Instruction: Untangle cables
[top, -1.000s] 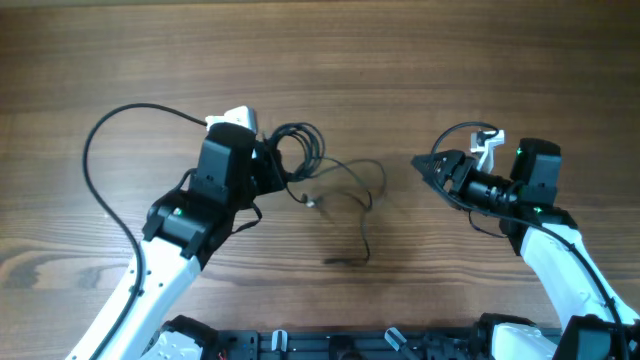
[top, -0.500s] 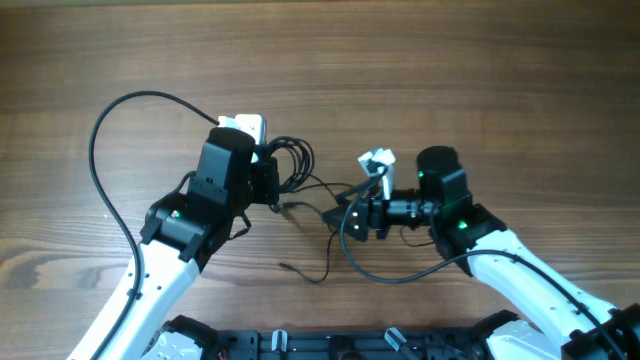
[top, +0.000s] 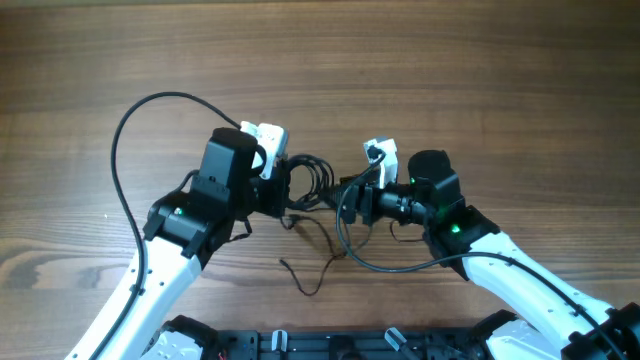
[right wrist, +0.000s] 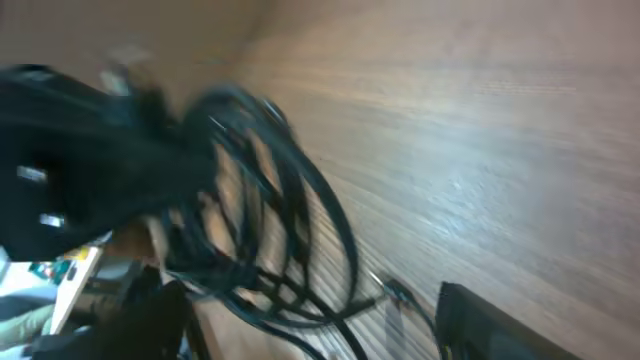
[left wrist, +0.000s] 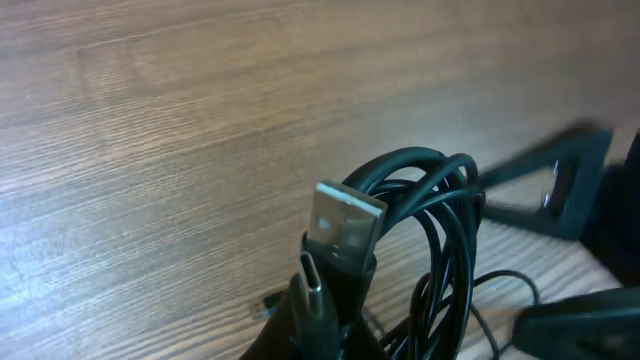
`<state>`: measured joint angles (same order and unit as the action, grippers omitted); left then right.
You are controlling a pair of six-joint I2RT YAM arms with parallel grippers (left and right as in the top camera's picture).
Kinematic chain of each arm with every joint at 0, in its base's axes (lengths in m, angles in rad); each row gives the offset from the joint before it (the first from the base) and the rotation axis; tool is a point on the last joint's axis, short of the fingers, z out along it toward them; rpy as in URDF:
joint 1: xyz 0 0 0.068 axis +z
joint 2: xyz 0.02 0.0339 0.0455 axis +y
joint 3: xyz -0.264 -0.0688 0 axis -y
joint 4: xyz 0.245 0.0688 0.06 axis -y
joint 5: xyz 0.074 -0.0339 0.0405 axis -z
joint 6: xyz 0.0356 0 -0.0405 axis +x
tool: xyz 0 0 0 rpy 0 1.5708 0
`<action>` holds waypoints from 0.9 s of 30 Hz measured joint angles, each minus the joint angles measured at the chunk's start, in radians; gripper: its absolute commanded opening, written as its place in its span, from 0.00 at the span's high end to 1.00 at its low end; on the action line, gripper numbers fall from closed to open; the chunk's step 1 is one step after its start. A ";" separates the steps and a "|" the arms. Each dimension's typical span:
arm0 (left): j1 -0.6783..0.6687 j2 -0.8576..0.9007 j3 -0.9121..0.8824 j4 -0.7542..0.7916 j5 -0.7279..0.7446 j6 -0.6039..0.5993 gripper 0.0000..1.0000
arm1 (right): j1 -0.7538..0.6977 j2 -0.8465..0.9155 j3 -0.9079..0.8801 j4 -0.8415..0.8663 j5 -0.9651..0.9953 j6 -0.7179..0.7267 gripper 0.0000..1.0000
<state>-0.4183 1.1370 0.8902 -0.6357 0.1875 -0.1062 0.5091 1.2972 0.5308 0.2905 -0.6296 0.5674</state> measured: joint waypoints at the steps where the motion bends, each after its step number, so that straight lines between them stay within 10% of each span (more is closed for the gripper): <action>1: 0.000 0.000 0.000 -0.011 0.009 0.042 0.96 | 0.000 0.000 0.000 0.034 -0.018 -0.001 0.25; 7: 0.000 0.000 0.000 -0.015 0.181 0.213 0.95 | 0.000 0.000 0.000 0.030 -0.048 -0.010 0.96; 10: 0.004 0.002 -0.001 0.004 0.231 0.249 0.67 | 0.002 0.006 0.000 0.022 -0.060 -0.011 0.95; 12: 0.006 0.003 -0.001 0.008 0.250 0.235 0.06 | 0.002 0.011 0.000 0.025 -0.060 -0.011 0.95; 13: 0.007 0.003 -0.001 0.010 0.253 0.211 0.00 | 0.002 0.012 0.000 0.032 -0.059 -0.011 0.95; 18: 0.037 0.003 -0.001 0.011 0.192 -0.250 0.00 | 0.002 0.012 0.000 0.045 0.059 0.088 0.96; 19: 0.038 0.003 -0.001 0.012 0.194 -0.350 0.30 | 0.002 0.012 0.000 0.045 0.098 0.142 0.96; 20: 0.035 0.003 -0.001 0.014 0.208 -0.470 0.36 | 0.002 0.012 0.000 0.045 0.137 0.168 0.96; 27: -0.091 0.095 -0.001 0.015 0.189 -0.919 0.30 | 0.002 0.012 0.000 0.048 0.182 0.288 0.96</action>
<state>-0.5095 1.2316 0.8894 -0.6209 0.3763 -1.0248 0.5110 1.3090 0.5308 0.3382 -0.4480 0.8558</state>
